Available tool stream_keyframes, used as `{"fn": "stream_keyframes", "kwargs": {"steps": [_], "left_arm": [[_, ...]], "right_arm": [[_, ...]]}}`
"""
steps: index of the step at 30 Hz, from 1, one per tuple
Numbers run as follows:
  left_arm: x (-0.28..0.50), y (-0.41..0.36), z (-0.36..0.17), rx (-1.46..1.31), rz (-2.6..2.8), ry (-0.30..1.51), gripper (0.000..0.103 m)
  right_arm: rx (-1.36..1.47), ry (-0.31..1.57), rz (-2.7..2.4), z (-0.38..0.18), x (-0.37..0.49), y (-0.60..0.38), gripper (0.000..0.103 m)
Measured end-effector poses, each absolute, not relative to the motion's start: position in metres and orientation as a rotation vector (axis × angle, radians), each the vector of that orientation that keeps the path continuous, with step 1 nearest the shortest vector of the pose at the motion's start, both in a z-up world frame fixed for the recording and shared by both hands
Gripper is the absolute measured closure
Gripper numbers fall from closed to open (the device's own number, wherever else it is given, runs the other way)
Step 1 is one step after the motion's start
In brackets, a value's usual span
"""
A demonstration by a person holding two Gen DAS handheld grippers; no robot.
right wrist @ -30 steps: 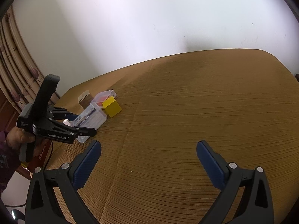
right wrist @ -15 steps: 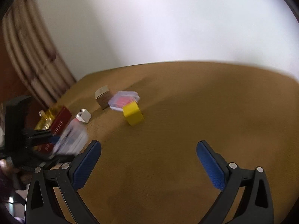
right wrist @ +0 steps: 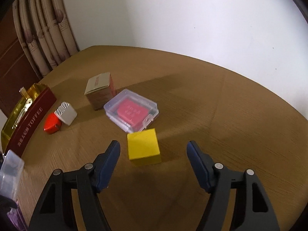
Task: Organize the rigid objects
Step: 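Lift the plastic box with the left gripper while the right gripper grasps the yellow cube, then lower the plastic box into the tin and open the left gripper while the right carries the yellow cube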
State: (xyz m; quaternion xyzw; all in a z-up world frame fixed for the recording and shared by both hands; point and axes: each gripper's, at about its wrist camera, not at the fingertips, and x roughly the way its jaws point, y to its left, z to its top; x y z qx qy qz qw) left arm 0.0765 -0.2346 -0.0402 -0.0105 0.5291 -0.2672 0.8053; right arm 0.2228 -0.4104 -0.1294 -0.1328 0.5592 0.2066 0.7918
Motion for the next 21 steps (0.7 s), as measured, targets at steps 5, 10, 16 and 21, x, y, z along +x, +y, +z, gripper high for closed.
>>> {"fn": "stream_keyframes", "kwargs": {"steps": [5,10,16,21], "left_arm": [[0.073,-0.226,-0.031,-0.050,-0.556,1.090,0.040],[0.058,-0.188,-0.007,-0.112,-0.465,1.031,0.040],[0.051,-0.106,0.018,-0.158,-0.261,1.000,0.040],[0.064,-0.062,0.011,-0.143,-0.151,1.008,0.040]], "right_arm": [[-0.368,1.229,0.441,-0.139,0.217,-0.402,0.075],[-0.304,1.218,0.466,-0.123,0.191,-0.399,0.075],[-0.188,1.172,0.552,-0.096,0.134,-0.381,0.075],[-0.154,1.156,0.603,-0.092,0.107,-0.353,0.075]]}}
